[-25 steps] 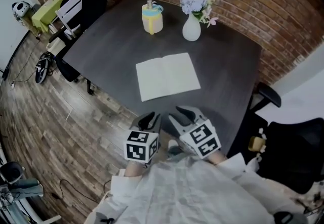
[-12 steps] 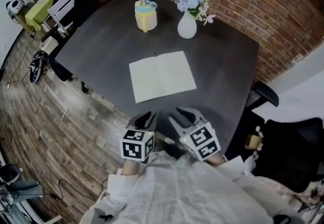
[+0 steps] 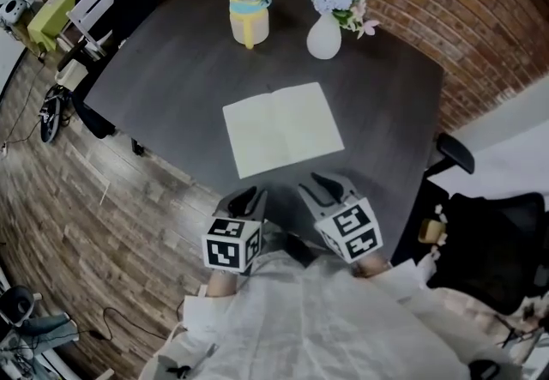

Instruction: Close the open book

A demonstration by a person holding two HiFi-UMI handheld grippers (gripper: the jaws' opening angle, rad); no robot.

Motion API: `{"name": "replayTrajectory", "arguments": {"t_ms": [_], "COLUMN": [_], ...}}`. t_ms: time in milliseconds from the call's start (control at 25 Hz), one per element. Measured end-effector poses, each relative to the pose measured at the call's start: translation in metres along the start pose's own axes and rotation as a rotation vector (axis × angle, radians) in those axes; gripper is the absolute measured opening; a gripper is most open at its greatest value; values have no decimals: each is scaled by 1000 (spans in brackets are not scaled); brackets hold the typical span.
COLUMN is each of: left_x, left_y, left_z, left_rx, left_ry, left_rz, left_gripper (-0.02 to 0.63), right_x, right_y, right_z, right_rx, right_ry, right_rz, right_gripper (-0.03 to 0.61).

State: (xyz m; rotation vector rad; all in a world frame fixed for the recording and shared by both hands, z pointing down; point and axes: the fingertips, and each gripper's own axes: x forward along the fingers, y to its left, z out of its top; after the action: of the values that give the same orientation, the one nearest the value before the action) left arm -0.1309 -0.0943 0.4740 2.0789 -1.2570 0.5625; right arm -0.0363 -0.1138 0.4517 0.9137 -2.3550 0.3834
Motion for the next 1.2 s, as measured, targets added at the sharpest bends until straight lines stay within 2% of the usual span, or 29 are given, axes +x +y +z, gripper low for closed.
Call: {"name": "replayTrajectory", "arguments": {"t_ms": [160, 400, 720, 1000, 1200], "left_x": [3, 8, 14, 18, 16], "left_y": [16, 35, 53, 61, 66], "left_z": [3, 5, -7, -20, -17], "left_rx": [-32, -89, -152, -192, -205], "left_ry": [2, -8, 14, 38, 28], "left_rz": [-18, -27, -14, -35, -33], "left_gripper": [67, 67, 67, 66, 66], "right_x": [16, 41, 72, 95, 101], "right_y": [-4, -5, -8, 1, 4], "right_z": [7, 7, 9, 0, -16], "right_rx": [-23, -142, -250, -356, -485], "right_ry": [16, 117, 186, 244, 315], "right_rz": [-23, -24, 22, 76, 96], "right_gripper": [106, 106, 106, 107, 115]}}
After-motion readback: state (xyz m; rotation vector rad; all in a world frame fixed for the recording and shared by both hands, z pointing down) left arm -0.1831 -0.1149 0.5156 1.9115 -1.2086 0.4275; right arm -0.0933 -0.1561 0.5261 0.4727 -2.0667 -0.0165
